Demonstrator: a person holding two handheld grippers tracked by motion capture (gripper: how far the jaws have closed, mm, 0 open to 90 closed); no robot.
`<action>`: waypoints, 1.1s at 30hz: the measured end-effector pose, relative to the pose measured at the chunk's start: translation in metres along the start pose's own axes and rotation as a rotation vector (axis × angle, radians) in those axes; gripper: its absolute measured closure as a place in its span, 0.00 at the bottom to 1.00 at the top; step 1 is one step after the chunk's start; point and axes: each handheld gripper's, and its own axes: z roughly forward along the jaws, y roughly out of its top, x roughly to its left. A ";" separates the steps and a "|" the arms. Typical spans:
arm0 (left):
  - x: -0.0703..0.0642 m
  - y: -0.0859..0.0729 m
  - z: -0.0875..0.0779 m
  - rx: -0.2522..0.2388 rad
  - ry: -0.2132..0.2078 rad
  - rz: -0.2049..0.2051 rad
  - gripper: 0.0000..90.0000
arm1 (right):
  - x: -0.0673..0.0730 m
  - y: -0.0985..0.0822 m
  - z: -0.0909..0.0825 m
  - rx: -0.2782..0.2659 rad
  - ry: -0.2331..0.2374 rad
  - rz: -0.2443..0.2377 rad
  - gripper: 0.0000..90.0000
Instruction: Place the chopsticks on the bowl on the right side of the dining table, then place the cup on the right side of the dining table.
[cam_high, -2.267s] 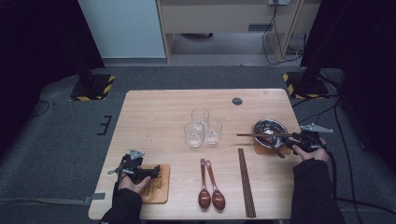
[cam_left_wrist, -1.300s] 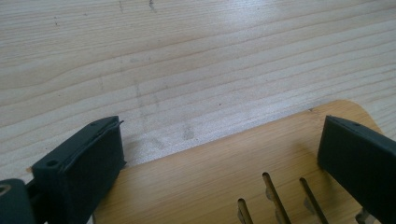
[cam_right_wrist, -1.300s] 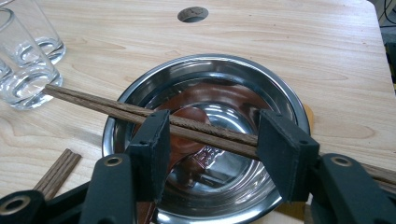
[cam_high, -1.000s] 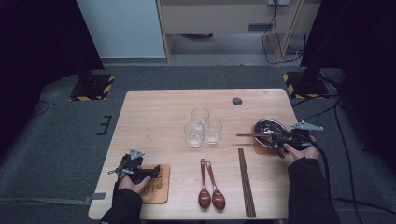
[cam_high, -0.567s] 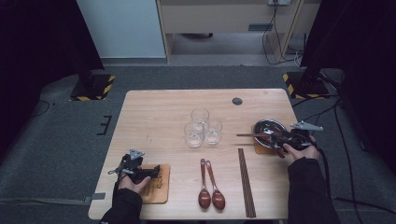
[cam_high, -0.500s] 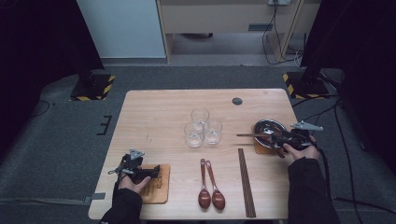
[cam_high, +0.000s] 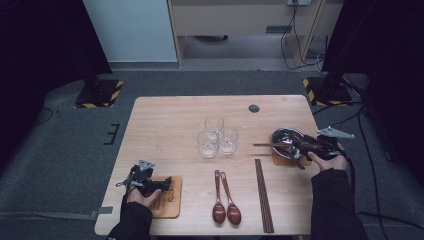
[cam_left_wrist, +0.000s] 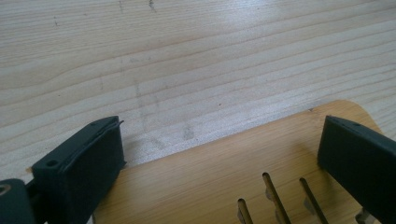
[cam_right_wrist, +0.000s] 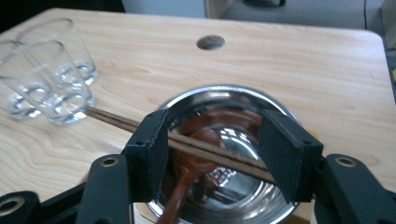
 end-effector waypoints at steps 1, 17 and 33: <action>0.000 0.000 0.000 0.000 0.000 0.000 0.00 | 0.002 0.004 -0.003 -0.014 0.015 -0.005 0.47; 0.000 0.000 0.000 0.000 -0.001 -0.001 0.00 | 0.029 0.029 -0.013 -0.037 0.114 -0.074 0.46; 0.000 0.000 0.000 0.000 -0.001 -0.001 0.00 | 0.050 0.050 -0.004 -0.022 0.124 -0.137 0.46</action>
